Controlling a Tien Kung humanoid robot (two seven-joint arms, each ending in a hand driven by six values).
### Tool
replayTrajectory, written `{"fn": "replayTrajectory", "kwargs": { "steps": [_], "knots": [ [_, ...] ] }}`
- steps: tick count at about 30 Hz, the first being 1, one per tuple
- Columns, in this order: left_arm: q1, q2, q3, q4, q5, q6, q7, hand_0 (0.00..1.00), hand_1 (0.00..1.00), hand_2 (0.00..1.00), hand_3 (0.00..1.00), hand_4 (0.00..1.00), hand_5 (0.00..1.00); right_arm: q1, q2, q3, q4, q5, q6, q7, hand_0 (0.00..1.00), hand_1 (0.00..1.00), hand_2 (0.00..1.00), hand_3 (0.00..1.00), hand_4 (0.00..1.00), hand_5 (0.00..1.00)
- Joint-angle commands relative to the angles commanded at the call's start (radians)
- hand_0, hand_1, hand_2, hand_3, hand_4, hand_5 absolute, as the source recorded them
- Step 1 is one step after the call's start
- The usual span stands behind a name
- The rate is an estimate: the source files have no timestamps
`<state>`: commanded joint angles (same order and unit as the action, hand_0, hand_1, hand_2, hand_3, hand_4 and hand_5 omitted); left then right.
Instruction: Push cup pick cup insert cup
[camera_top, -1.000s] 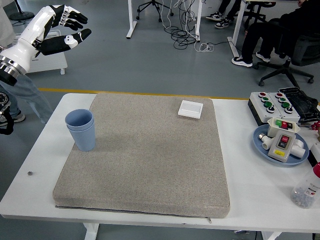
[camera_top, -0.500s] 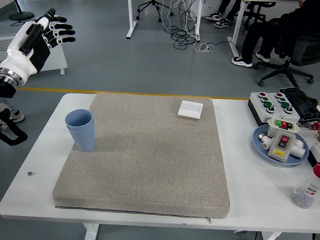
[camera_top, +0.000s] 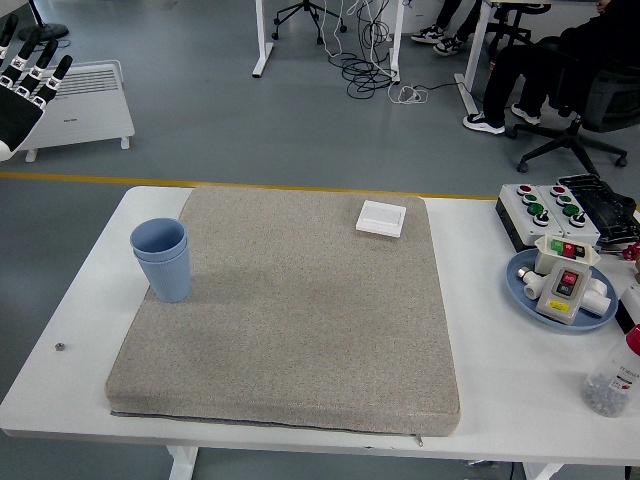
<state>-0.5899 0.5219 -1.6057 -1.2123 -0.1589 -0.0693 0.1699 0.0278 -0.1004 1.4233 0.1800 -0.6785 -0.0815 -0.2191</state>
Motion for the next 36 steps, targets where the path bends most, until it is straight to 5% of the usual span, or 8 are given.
{"fn": "replayTrajectory", "kwargs": {
  "steps": [6, 9, 18, 23, 28, 36],
  "knots": [
    [0.185, -0.034, -0.136, 0.004, 0.010, -0.043, 0.038, 0.736, 0.767, 0.789, 0.712, 0.740, 0.998, -0.003, 0.002, 0.006, 0.000, -0.001, -0.002, 0.002, 0.762, 0.651, 0.674, 0.618, 0.199, 0.607],
    [0.225, -0.058, -0.158, 0.004, 0.013, -0.057, 0.039, 0.735, 0.768, 0.797, 0.724, 0.739, 0.998, -0.003, 0.003, 0.003, 0.000, 0.002, -0.003, 0.002, 0.762, 0.651, 0.676, 0.617, 0.199, 0.608],
    [0.299, -0.128, -0.169, -0.019, 0.189, -0.051, -0.030, 0.735, 0.766, 0.798, 0.724, 0.734, 0.998, 0.008, -0.001, 0.003, 0.000, -0.006, 0.002, 0.002, 0.761, 0.651, 0.674, 0.615, 0.198, 0.608],
    [0.349, -0.174, -0.203, -0.034, 0.396, -0.037, -0.113, 0.749, 0.773, 0.800, 0.714, 0.730, 0.998, 0.013, -0.003, 0.010, 0.000, -0.014, 0.002, 0.003, 0.762, 0.651, 0.673, 0.615, 0.197, 0.608],
    [0.374, -0.228, -0.248, -0.035, 0.583, -0.034, -0.109, 0.743, 0.763, 0.790, 0.706, 0.728, 0.998, 0.017, -0.004, 0.017, 0.000, -0.030, 0.002, 0.000, 0.762, 0.650, 0.670, 0.613, 0.197, 0.609],
    [0.378, -0.227, -0.249, -0.026, 0.601, -0.029, -0.108, 0.738, 0.762, 0.783, 0.701, 0.725, 0.998, 0.024, -0.004, 0.017, 0.000, -0.041, 0.001, -0.006, 0.761, 0.650, 0.669, 0.613, 0.196, 0.610]
  ]
}}
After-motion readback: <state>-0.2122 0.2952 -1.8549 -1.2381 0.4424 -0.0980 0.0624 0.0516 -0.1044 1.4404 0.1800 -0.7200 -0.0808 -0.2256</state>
